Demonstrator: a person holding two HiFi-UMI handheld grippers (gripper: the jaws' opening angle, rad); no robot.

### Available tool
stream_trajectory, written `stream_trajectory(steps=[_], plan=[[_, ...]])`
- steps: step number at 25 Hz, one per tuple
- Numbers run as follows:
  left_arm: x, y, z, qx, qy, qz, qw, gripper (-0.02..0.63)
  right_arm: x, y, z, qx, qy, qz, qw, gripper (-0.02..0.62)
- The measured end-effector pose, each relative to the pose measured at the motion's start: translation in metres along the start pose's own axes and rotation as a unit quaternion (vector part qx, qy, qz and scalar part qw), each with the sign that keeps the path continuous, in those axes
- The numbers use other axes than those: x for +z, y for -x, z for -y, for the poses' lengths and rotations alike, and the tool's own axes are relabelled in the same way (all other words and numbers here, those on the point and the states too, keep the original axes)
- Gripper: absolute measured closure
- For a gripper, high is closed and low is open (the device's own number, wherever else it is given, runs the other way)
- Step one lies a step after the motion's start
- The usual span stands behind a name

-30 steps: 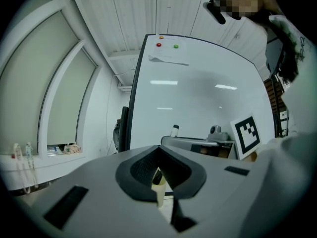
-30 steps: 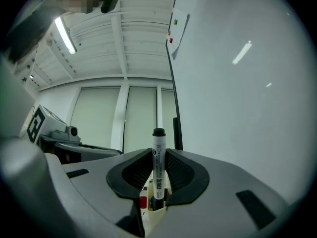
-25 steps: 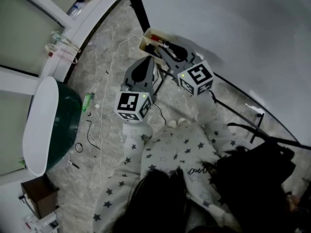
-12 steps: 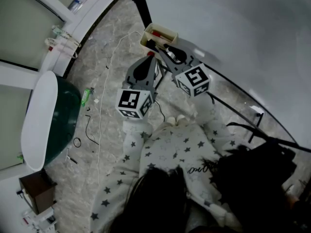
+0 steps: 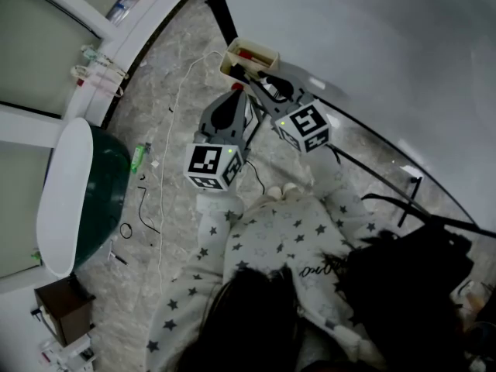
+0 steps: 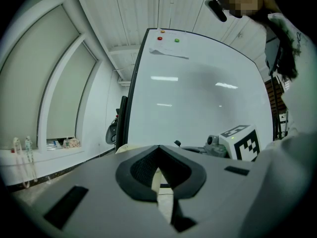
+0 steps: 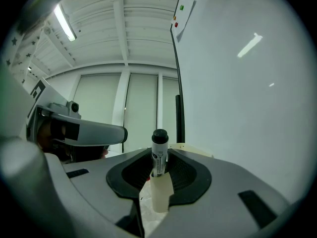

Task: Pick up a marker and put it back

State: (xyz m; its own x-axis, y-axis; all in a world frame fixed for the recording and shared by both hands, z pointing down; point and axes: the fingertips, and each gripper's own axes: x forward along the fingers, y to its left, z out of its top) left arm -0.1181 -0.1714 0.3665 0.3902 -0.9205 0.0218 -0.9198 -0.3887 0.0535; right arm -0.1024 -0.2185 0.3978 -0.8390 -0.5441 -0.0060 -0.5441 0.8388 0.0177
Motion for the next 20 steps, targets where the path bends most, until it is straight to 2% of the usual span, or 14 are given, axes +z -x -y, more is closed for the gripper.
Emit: stream_trajectory(steps=[5,10,17,20], plan=[[0.001,-0.001,0.002,-0.003,0.001,0.001,1.0,0.604,0.007,0.003,-0.003,0.01,-0.005,0.011,1.0,0.511],[0.006,-0.002,0.003,-0.005,0.0,0.005,1.0,0.604,0.024,0.009,-0.006,0.015,0.017,0.015,1.0,0.511],[0.033,0.003,0.008,-0.008,-0.011,0.013,0.9998,0.606,0.065,0.026,-0.008,0.013,-0.006,0.03,0.999,0.511],[0.051,0.006,0.013,-0.016,-0.017,0.024,0.9994,0.606,0.083,0.036,-0.016,0.027,-0.008,0.032,0.999,0.511]])
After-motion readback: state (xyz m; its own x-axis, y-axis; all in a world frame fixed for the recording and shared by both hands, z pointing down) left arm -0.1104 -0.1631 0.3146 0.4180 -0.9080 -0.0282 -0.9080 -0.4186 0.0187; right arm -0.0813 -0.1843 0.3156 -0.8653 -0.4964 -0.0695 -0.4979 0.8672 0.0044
